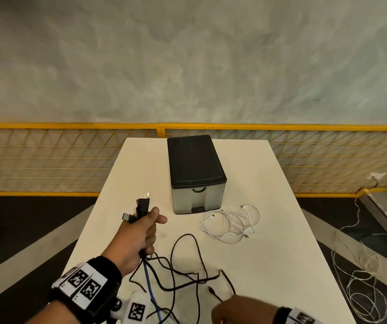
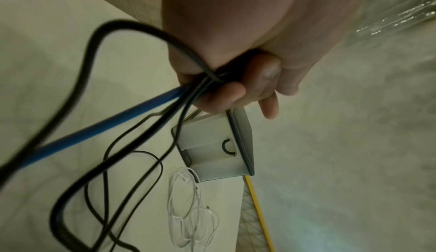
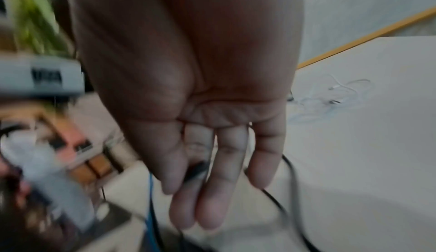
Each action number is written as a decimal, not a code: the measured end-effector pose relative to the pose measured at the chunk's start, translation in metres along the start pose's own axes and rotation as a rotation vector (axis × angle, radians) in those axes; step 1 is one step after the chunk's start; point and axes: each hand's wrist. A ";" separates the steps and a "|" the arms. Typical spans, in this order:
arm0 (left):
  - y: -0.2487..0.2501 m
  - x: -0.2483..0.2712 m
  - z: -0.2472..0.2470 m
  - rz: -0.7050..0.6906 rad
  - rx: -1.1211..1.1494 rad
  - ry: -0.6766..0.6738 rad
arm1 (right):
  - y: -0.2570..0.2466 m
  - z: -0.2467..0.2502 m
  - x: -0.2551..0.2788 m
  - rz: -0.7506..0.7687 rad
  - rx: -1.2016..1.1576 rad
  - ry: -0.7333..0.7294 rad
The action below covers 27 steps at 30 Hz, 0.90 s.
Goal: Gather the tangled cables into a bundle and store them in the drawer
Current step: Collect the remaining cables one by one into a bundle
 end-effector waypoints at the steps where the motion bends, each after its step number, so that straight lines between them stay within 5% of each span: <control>1: 0.002 0.001 -0.001 -0.002 0.027 -0.007 | 0.008 -0.003 -0.004 -0.052 0.015 -0.014; 6: 0.002 0.006 0.001 -0.014 0.070 -0.117 | 0.026 0.004 -0.002 -0.155 0.066 0.016; 8: -0.001 0.009 0.003 -0.053 0.030 -0.165 | 0.031 0.023 -0.001 -0.073 0.064 0.036; 10: -0.003 0.012 0.001 -0.092 -0.022 -0.190 | 0.042 0.052 -0.014 -0.038 -0.066 0.217; 13: -0.004 0.017 -0.007 -0.131 -0.068 -0.216 | 0.055 0.098 -0.046 0.007 -0.067 0.718; 15: -0.003 0.020 -0.014 -0.149 -0.076 -0.223 | 0.060 0.119 -0.067 -0.022 -0.006 0.882; 21: 0.004 0.029 -0.020 -0.178 -0.198 -0.234 | 0.066 0.131 -0.105 -0.147 0.187 0.783; 27: 0.008 0.020 -0.018 -0.118 -0.256 -0.130 | 0.052 0.144 -0.100 -0.045 0.239 0.763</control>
Point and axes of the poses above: each hand's wrist, its own x-axis away from the middle knuckle, its own z-axis out of the back of the hand, y = z × x, and after that the axes turned 14 degrees about -x, right-handed
